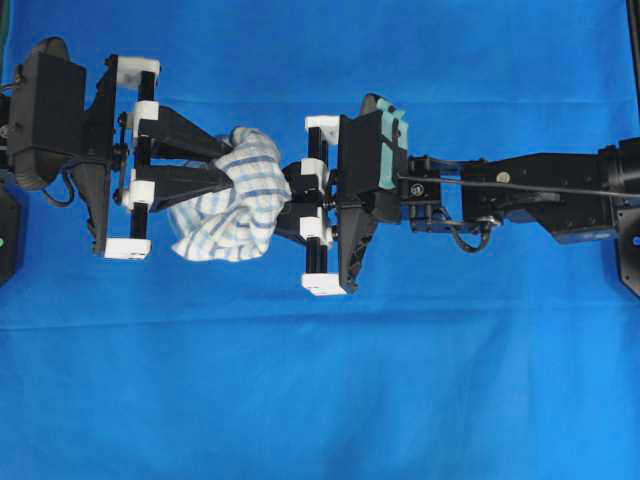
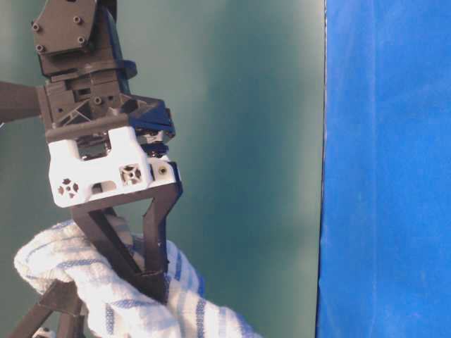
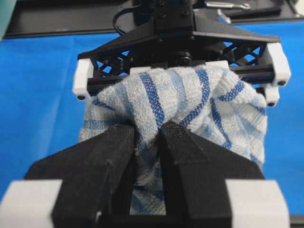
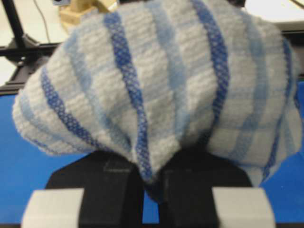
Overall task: Hand over the towel.
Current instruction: 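Close the right gripper on the towel and open the left gripper, then pull the towel rightward with the right gripper, left gripper withdrawing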
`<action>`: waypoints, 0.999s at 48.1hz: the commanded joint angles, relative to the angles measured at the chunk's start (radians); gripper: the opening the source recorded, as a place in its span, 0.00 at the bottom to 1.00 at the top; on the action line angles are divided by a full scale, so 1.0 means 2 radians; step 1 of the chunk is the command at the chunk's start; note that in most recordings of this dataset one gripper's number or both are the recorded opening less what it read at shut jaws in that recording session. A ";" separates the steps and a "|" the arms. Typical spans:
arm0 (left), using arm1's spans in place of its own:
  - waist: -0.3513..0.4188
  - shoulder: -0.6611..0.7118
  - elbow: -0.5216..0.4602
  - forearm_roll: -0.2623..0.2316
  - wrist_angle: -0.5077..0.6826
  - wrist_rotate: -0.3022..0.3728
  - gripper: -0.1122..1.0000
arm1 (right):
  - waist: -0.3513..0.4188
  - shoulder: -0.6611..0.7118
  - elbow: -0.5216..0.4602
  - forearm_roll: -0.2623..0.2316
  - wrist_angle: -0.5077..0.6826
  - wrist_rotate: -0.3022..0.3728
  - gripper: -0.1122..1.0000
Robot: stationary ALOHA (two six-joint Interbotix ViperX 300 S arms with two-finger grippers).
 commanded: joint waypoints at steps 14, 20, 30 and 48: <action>-0.002 -0.006 -0.003 -0.001 -0.008 -0.004 0.31 | 0.001 -0.021 0.002 0.001 0.006 0.000 0.14; -0.002 -0.018 0.004 -0.002 -0.008 -0.010 0.65 | 0.001 -0.035 0.018 0.002 0.008 0.002 0.14; -0.002 -0.058 0.026 -0.002 -0.002 -0.011 0.93 | 0.001 -0.081 0.071 0.002 0.008 0.002 0.14; -0.002 -0.131 0.067 -0.002 0.005 -0.011 0.92 | 0.001 -0.181 0.172 0.007 0.008 0.002 0.14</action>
